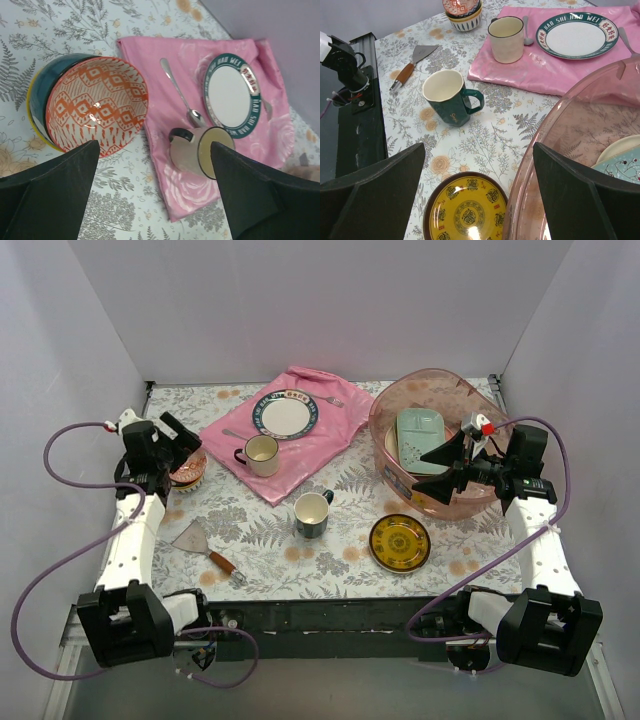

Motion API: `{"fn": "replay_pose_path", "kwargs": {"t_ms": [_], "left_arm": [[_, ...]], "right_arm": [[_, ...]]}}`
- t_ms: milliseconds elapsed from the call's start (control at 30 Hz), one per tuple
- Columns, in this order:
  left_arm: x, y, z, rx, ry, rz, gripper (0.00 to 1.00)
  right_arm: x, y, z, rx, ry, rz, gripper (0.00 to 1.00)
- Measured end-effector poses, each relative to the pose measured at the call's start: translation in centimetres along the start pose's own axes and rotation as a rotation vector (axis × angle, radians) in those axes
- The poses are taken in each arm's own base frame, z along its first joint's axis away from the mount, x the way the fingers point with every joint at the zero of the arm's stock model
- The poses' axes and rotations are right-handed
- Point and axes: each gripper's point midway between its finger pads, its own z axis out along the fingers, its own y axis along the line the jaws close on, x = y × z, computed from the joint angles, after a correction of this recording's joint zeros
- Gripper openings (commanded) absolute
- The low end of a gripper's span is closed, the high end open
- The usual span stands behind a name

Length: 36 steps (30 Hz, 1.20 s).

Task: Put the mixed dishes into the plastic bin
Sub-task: Pick up the bowl from the center of the board.

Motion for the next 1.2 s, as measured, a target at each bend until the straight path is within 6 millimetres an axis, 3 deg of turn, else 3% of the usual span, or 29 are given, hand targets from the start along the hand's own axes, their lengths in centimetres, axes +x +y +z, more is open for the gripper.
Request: {"fn": "replay_pose_path", "kwargs": {"t_ms": [167, 333, 500, 833, 1200], "left_arm": [[1.1, 2.4, 2.6, -0.101, 0.044, 0.080, 0.87], [-0.6, 3.1, 4.3, -0.160, 0.024, 0.193, 0.81], [-2.0, 3.2, 5.0, -0.178, 0.007, 0.305, 0.68], [-2.9, 3.7, 5.9, -0.150, 0.008, 0.597, 0.68], [-1.4, 5.7, 7.2, -0.157, 0.049, 0.787, 0.61]], "right_arm": [[0.0, 0.0, 0.0, 0.000, 0.000, -0.002, 0.96], [0.0, 0.0, 0.0, 0.000, 0.000, -0.002, 0.96], [0.0, 0.0, 0.0, 0.000, 0.000, -0.005, 0.96], [0.0, 0.0, 0.0, -0.001, 0.000, -0.004, 0.96], [0.0, 0.1, 0.0, -0.005, -0.001, -0.004, 0.96]]}}
